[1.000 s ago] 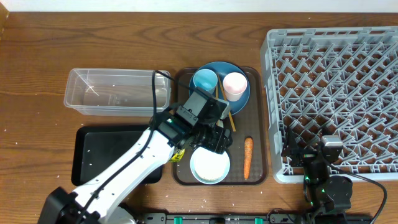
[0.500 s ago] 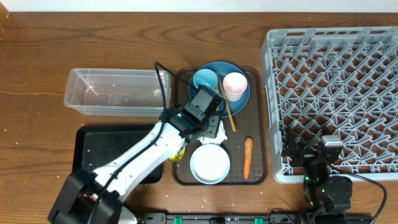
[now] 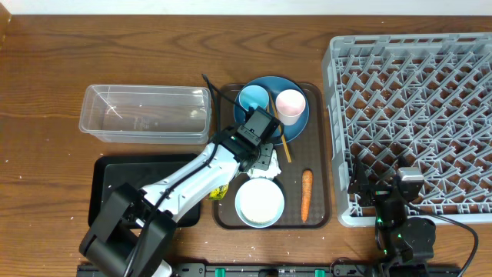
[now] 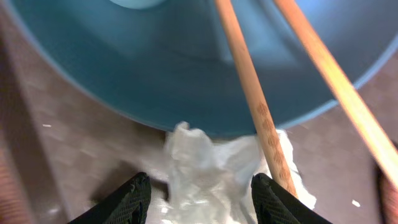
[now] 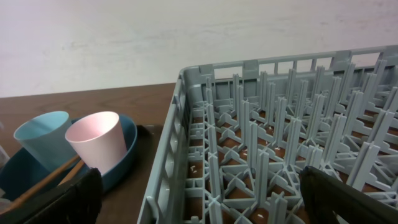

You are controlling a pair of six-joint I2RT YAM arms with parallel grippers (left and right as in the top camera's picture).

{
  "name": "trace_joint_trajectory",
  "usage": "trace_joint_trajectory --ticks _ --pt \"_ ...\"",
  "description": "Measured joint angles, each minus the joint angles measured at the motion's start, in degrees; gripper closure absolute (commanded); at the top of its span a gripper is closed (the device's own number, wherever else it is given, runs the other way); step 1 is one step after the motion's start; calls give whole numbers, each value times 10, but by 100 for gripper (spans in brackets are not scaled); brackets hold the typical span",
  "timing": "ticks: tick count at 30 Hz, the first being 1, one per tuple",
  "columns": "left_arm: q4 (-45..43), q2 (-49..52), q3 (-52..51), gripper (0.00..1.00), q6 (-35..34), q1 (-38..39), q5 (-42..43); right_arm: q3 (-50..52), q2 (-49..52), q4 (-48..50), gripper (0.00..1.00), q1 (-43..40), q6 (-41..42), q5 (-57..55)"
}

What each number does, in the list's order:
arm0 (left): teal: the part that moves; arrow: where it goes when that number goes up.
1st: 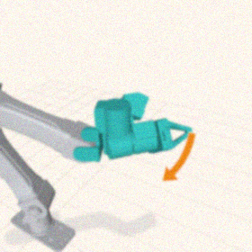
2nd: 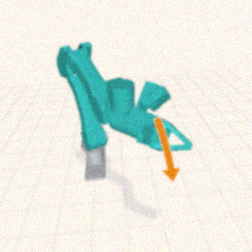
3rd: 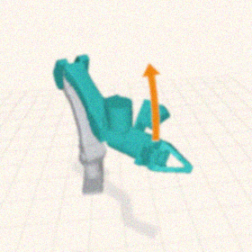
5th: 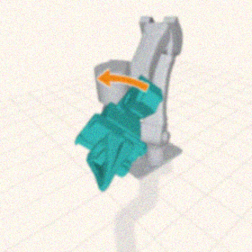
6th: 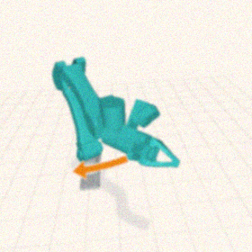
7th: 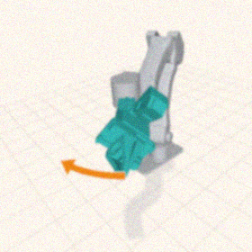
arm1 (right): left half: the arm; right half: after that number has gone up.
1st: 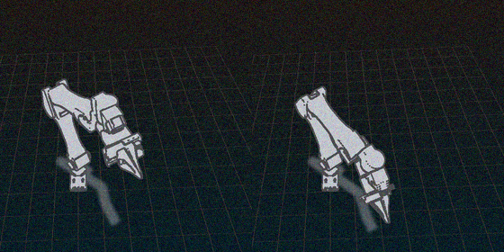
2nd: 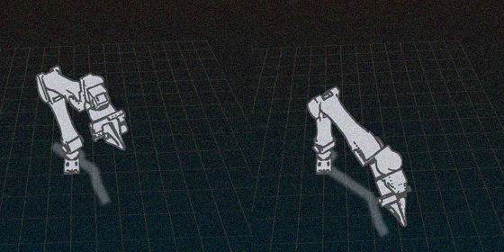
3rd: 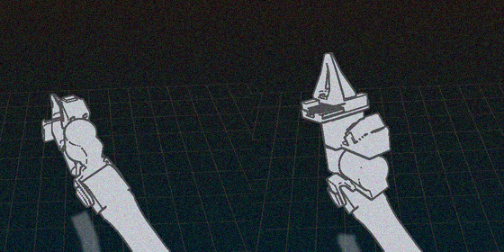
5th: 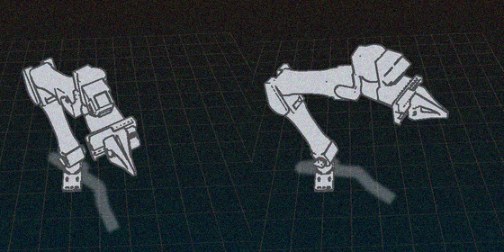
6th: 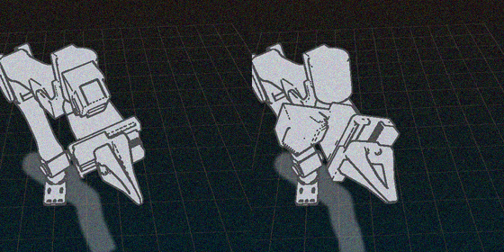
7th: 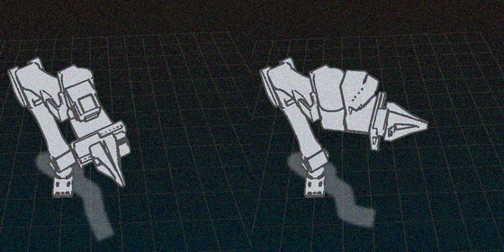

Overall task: Sort waste into correct bins and load items into the dishwasher rack
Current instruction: 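Reach the left gripper to the white tissue on the brown tray, then grasp the white tissue with the left gripper and lift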

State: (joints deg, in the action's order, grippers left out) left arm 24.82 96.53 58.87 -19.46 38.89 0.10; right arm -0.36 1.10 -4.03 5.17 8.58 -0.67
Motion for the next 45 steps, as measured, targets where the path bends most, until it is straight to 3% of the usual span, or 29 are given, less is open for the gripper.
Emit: trace_joint_trajectory --ticks 25,28,32,40,45 --pt "5 18 0 44 -6 0 45 0 0 0 1 0 0 0" --pt "4 25 0 69 -17 0 45 0 0 0 1 0 0 0" --pt "2 25 0 94 -17 0 47 0 0 0 1 0 0 0" --pt "-2 19 0 94 -17 0 41 0 0 0 1 0 0 0" --pt "0 -45 0 94 -17 0 6 0 0 0 1 0 0 0"
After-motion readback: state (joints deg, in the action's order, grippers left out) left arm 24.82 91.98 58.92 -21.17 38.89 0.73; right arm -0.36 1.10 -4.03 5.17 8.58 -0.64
